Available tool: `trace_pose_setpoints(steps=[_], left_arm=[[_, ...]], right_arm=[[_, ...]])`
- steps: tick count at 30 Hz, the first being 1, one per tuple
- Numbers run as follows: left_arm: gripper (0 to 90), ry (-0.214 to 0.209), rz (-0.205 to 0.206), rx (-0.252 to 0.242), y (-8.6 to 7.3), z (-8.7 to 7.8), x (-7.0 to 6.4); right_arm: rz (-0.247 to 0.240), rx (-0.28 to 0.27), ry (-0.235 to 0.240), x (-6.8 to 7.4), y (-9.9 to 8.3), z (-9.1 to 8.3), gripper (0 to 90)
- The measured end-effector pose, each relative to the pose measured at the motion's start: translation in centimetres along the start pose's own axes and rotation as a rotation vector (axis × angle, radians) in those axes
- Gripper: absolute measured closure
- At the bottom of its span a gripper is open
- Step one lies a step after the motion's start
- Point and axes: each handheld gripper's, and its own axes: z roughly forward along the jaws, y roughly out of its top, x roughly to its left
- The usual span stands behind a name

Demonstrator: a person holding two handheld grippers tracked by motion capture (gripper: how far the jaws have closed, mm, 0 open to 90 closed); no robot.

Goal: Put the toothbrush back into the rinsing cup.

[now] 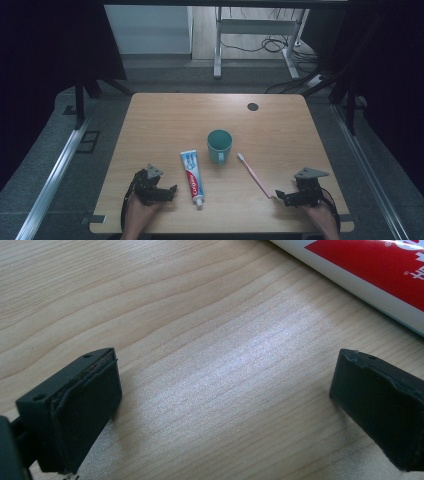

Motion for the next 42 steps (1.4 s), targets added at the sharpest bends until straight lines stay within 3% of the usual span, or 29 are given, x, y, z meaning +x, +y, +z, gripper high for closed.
trace_pose_setpoints(steps=[21,42], left_arm=[[0.3,0.002,-0.005,0.0,0.0,0.0,0.0],[0.3,0.003,-0.008,0.0,0.0,0.0,-0.1]], right_arm=[[0.015,0.058,0.028,0.1,1.4,-0.1,0.0],[-0.035,0.163,0.069,1.3,4.4,1.1,4.3]])
